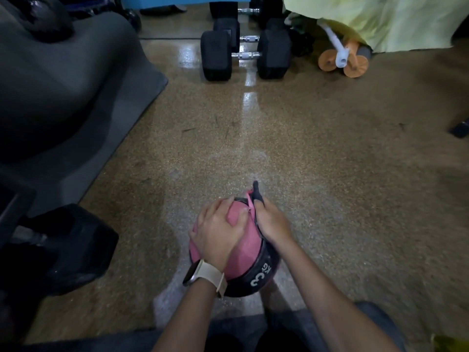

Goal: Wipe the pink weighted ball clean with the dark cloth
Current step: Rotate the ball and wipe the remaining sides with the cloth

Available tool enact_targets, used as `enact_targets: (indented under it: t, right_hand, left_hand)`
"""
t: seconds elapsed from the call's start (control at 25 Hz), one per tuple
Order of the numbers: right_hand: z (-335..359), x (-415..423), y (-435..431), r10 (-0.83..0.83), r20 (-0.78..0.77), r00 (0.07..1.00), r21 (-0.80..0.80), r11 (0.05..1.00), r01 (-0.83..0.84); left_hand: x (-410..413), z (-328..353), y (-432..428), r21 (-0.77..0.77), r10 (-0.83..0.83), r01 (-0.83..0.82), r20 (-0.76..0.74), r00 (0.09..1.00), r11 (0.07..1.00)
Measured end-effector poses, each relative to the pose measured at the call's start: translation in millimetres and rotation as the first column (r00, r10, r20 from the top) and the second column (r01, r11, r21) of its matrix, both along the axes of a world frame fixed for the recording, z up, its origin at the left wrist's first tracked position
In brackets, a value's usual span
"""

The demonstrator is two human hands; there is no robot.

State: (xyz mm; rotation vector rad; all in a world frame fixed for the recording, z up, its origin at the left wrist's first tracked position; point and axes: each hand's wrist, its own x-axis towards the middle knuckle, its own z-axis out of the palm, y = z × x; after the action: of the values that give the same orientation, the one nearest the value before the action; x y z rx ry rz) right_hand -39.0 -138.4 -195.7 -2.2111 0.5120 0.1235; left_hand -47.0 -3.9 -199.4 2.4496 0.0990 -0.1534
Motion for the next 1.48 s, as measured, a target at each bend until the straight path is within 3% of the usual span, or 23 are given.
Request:
enact_targets:
  t: [0.16, 0.28, 0.4, 0.48, 0.6, 0.72, 0.84, 0.92, 1.08, 1.16, 1.24, 1.32, 1.48]
  right_hand:
    - [1.3, -94.6, 52.2, 0.114, 0.263, 0.958, -0.147, 0.986, -0.076]
    - [-9.0, -85.0, 37.9, 0.178, 0.263, 0.948, -0.173, 0.976, -0.135]
    - [-7.3, -14.2, 5.2, 0.013, 0.095, 0.995, -0.008, 1.0, -0.012]
    - [-9.6, -18.9, 9.1, -0.022, 0.14, 0.99, -0.019, 1.0, 0.025]
    - [-10.7, -104.7, 44.1, 0.107, 0.27, 0.957, -0.119, 0.99, -0.077]
    - [-14.3, -98.7, 32.6, 0.249, 0.206, 0.947, -0.224, 0.954, -0.202]
    - [-11.8, -27.8, 9.6, 0.055, 0.151, 0.987, 0.011, 0.998, -0.057]
    - [-13.4, -31.5, 20.8, -0.053, 0.203, 0.978, -0.024, 0.998, 0.059]
    - [-17.2, -132.8, 64.3, 0.036, 0.3, 0.953, -0.046, 0.999, -0.024]
    - [-23.5, -110.2, 47.4, 0.012, 0.292, 0.956, 0.002, 1.0, -0.014]
    - [-21.1, -53.5, 19.9, -0.095, 0.181, 0.979, 0.124, 0.99, 0.073]
    - [-18.6, -20.3, 4.2, -0.169, 0.099, 0.981, 0.13, 0.979, 0.156]
    - [-9.5, -102.8, 47.9, -0.045, 0.253, 0.966, 0.065, 0.997, 0.029]
  left_hand:
    - [8.4, 5.5, 4.2, -0.13, 0.091, -0.096, -0.046, 0.995, 0.987]
    - [10.9, 1.0, 5.6, -0.136, 0.093, -0.095, -0.019, 0.995, 0.986]
    - [-1.8, -0.1, 1.9, -0.066, 0.111, -0.11, 0.008, 0.994, 0.992]
    - [-5.1, 2.7, 1.4, -0.053, 0.123, -0.122, 0.017, 0.992, 0.991]
    - [2.9, 3.6, 1.3, -0.095, 0.153, -0.153, -0.003, 0.988, 0.984]
    - [8.8, -2.9, 5.5, -0.129, 0.141, -0.139, 0.008, 0.99, 0.982]
    - [4.3, -6.9, 8.1, -0.082, 0.144, -0.144, 0.004, 0.99, 0.986]
    - [4.1, -2.0, 4.7, -0.077, 0.182, -0.181, 0.004, 0.983, 0.98]
    - [9.4, -2.0, 5.0, -0.113, 0.192, -0.191, -0.004, 0.981, 0.975]
    - [9.6, -4.3, 5.6, -0.116, 0.149, -0.146, 0.013, 0.989, 0.982]
    - [5.8, -5.6, 4.6, -0.082, 0.132, -0.131, 0.011, 0.991, 0.988]
    - [1.8, -1.8, 1.3, -0.046, 0.145, -0.144, 0.003, 0.989, 0.988]
    - [5.7, 0.5, 0.8, -0.04, 0.147, -0.148, -0.025, 0.989, 0.988]
